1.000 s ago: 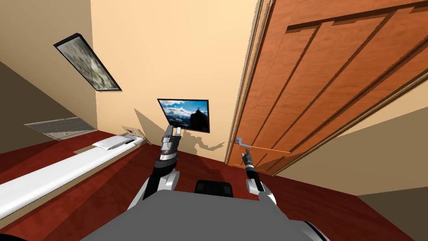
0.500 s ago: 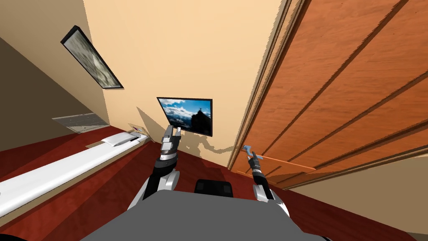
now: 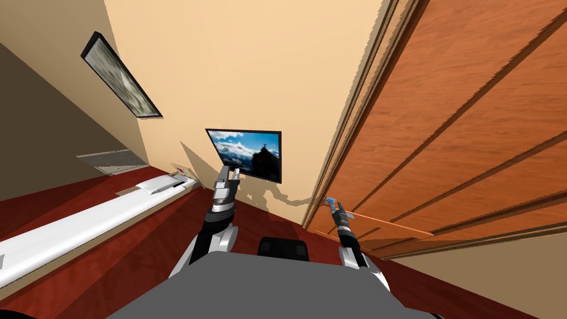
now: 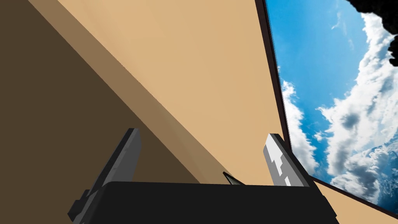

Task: Pull the door open

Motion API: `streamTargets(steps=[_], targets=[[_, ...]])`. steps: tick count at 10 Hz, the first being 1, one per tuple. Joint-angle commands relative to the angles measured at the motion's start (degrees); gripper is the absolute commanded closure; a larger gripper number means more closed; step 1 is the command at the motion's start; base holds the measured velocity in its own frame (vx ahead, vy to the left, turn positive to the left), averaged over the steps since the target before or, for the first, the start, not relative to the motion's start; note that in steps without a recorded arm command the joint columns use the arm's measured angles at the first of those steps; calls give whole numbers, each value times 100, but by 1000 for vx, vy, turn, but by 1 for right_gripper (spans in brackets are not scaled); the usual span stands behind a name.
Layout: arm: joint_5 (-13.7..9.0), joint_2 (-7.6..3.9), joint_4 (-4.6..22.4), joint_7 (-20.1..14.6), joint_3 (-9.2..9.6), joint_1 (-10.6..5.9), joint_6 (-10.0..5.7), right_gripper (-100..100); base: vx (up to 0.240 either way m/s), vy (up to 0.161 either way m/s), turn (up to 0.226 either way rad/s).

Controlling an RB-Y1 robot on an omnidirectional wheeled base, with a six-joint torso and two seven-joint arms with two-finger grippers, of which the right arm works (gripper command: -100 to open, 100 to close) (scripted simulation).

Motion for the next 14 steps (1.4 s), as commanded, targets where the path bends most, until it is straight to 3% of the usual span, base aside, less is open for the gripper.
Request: streamTargets(steps=[1,7,14], targets=[[0,1,-16,5,0,6,16,100,0,0,0],[29,-23,20,-32,39,-3,1,100,-18,-2,13],[212,-129,185,-290,299,-93,-165,100,-200,-48,111]])
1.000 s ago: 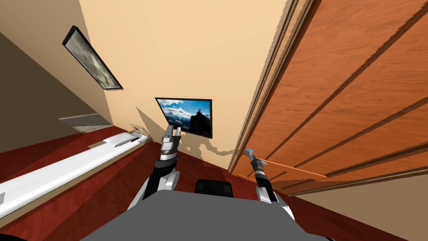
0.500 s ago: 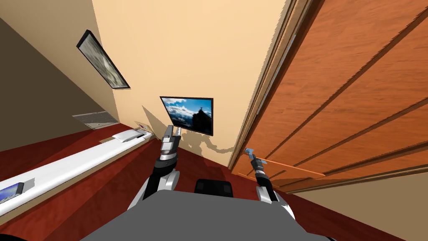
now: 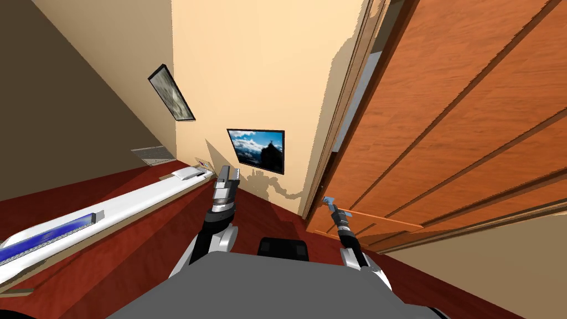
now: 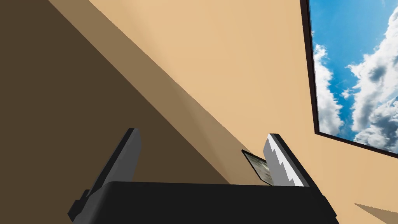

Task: Pull the door open

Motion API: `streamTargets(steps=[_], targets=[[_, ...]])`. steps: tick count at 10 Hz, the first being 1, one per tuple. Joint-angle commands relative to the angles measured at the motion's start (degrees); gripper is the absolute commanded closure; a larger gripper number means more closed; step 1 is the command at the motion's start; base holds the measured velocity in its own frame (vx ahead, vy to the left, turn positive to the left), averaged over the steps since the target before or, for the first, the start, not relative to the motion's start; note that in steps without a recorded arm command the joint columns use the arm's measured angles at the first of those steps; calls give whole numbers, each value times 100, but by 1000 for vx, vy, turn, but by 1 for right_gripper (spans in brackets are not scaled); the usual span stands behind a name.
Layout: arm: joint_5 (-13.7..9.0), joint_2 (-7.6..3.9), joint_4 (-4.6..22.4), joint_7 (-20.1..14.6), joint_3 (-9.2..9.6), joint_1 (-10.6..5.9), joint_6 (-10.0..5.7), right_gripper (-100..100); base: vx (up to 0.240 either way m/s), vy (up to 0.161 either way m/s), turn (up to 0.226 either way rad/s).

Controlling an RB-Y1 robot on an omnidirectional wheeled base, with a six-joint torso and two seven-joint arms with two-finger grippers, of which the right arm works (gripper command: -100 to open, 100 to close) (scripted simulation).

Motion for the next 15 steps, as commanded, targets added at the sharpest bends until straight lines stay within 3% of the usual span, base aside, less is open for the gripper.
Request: streamTargets(steps=[1,4,5,11,14,15], targets=[[61,-1,2,-65,90,-21,-49,100,-208,-62,111],[131,-42,65,-163,190,-58,-113,100,-222,-68,96],[107,-48,11,-130,152,-37,-58,100,-103,-36,28],[287,-404,10,-629,538,379,-644,100,-192,-40,124],[346,-531,7,-800,667,519,-849,100,-184,-62,98],[326,-507,27,-747,625,483,-776,100,-80,-31,19]])
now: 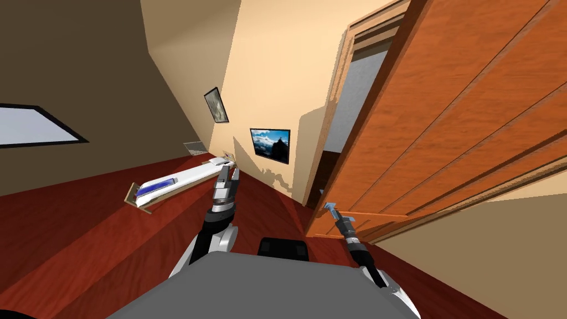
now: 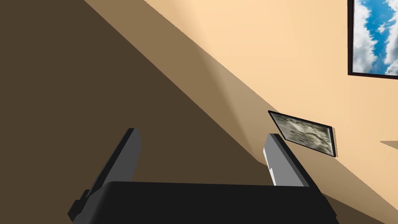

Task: Pull the door open

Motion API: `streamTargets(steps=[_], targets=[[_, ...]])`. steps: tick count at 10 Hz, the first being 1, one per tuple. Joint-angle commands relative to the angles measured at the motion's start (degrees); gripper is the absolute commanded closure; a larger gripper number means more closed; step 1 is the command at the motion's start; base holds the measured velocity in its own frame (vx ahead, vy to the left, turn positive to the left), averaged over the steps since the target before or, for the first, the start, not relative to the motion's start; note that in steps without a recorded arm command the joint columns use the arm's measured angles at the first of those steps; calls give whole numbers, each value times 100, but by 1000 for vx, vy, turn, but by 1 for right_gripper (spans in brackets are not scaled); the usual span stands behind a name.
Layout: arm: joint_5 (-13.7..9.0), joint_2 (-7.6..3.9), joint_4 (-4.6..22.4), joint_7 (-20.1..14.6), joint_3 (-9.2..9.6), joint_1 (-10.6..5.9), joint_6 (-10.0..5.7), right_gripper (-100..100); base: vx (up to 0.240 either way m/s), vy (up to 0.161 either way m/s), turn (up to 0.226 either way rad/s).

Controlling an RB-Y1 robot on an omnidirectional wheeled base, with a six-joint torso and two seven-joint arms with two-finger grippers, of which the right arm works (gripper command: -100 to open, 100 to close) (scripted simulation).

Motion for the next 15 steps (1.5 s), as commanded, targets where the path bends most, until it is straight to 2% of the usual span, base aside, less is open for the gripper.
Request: streamTargets(steps=[1,2,3,4,6,7,8,11,13,15], targets=[[14,-56,48,-64,51,70,-160,100,-163,-74,201],[18,-69,60,-79,63,86,-198,100,-221,-77,193],[29,-113,98,-130,103,141,-324,100,-243,-82,201],[33,-129,111,-147,117,161,-368,100,-219,-83,130],[53,-208,179,-238,189,259,-595,100,-214,-65,165],[53,-208,179,-238,189,259,-595,100,-166,-68,94],[68,-263,227,-301,239,327,-752,100,-188,-72,166],[80,-310,267,-355,282,386,-886,100,-150,-63,109],[50,-271,7,-265,289,456,-649,100,-90,-40,78],[21,-235,-118,-195,305,462,-527,100,-210,-72,130]])
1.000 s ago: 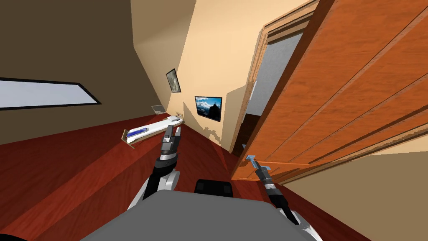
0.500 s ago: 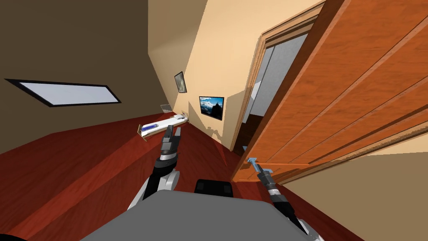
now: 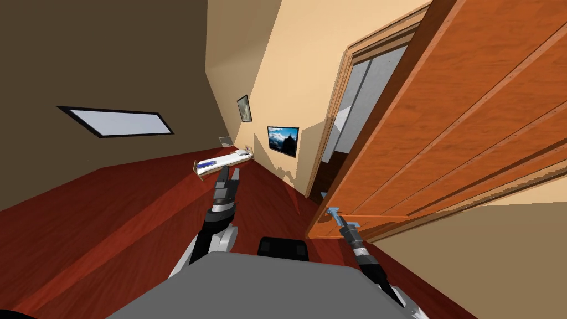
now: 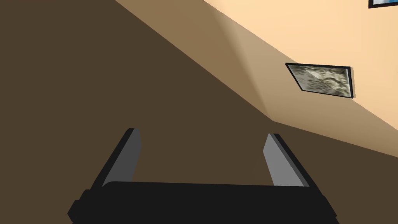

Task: Pull the door open

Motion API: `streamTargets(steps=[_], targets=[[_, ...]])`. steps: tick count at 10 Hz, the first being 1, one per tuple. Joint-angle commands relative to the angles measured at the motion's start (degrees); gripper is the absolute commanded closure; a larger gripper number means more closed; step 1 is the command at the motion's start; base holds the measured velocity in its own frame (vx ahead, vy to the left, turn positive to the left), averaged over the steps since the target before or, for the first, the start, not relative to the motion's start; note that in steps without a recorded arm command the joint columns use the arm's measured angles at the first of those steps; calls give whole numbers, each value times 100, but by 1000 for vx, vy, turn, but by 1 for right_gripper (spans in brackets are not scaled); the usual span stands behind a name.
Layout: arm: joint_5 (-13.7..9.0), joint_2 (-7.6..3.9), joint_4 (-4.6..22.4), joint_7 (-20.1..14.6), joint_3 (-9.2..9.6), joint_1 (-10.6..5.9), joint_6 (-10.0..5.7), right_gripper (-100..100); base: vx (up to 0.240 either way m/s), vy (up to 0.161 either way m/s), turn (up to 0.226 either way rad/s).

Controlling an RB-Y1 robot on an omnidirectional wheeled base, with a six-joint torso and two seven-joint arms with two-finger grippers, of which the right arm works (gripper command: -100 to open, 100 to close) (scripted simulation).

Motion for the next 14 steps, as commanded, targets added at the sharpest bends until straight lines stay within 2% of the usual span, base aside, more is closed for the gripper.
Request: streamTargets(steps=[1,3,4,5,8,9,11,14], targets=[[-21,56,-176,85,47,56,160,100,-193,-75,129],[-63,107,-349,184,69,61,329,100,-234,-84,166],[-63,107,-349,184,69,61,329,100,-175,-27,35],[-99,148,-488,265,87,64,465,100,-176,-68,121],[-177,235,-772,434,124,67,742,100,-211,-114,163],[-190,250,-818,462,130,68,786,100,-195,-70,113],[-256,322,-1038,597,160,70,998,100,-189,-66,111],[-332,406,-1279,749,193,73,1230,100,-171,-152,143]])
